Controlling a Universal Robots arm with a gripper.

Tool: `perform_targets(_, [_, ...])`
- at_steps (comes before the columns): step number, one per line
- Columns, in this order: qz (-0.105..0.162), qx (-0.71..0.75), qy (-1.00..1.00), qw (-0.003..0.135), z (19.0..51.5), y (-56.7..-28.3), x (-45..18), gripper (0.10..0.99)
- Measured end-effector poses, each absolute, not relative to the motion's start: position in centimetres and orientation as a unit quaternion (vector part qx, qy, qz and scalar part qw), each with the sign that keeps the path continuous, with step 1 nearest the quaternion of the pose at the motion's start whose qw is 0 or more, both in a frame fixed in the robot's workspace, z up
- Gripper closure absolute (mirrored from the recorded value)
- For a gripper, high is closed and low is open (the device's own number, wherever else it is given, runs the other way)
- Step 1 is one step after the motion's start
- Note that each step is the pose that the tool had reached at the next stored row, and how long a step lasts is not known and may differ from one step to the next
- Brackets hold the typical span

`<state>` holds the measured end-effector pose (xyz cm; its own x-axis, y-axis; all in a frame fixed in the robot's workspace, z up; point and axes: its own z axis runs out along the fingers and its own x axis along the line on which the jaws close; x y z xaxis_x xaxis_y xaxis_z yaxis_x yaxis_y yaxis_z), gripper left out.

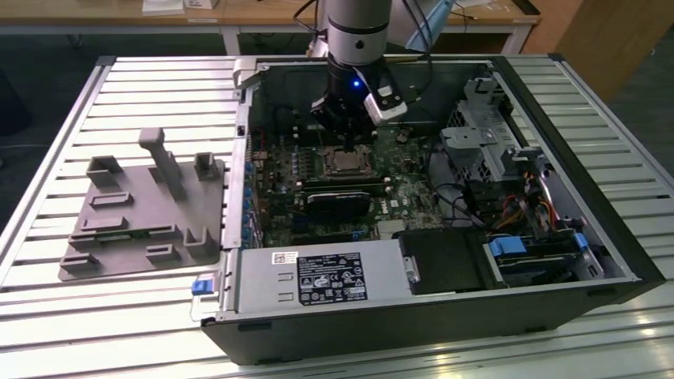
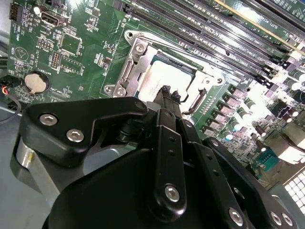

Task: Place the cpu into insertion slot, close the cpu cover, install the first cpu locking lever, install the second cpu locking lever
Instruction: 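Close the cpu cover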

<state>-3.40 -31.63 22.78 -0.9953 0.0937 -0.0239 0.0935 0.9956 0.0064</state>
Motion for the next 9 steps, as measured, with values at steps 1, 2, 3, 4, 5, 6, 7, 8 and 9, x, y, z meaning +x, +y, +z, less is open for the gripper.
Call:
perform_targets(1, [0.003,0.047,0.999,0.012,22.8,-31.6,-3.4,0.984])
perform_targets(2, [0.003,0.047,0.999,0.012,22.9,-31.6,-3.4,0.984])
perform_targets(3, [0.003,0.047,0.999,0.012,23.0,-31.6,-3.4,0.984])
perform_targets(4, [0.003,0.047,0.999,0.012,23.2,-31.6,-3.4,0.984])
perform_targets(5, [0.003,0.047,0.999,0.012,23.4,-31.6,-3.4,0.984])
perform_targets(6, [0.003,0.047,0.999,0.012,23.5,-31.6,-3.4,0.984])
perform_targets(7, [0.003,0.047,0.999,0.012,23.7,-31.6,-3.4,0.984])
perform_targets(8, [0.003,0.047,0.999,0.012,23.8,-31.6,-3.4,0.984])
perform_targets(9, [0.003,0.047,0.999,0.012,23.8,-31.6,-3.4,0.984])
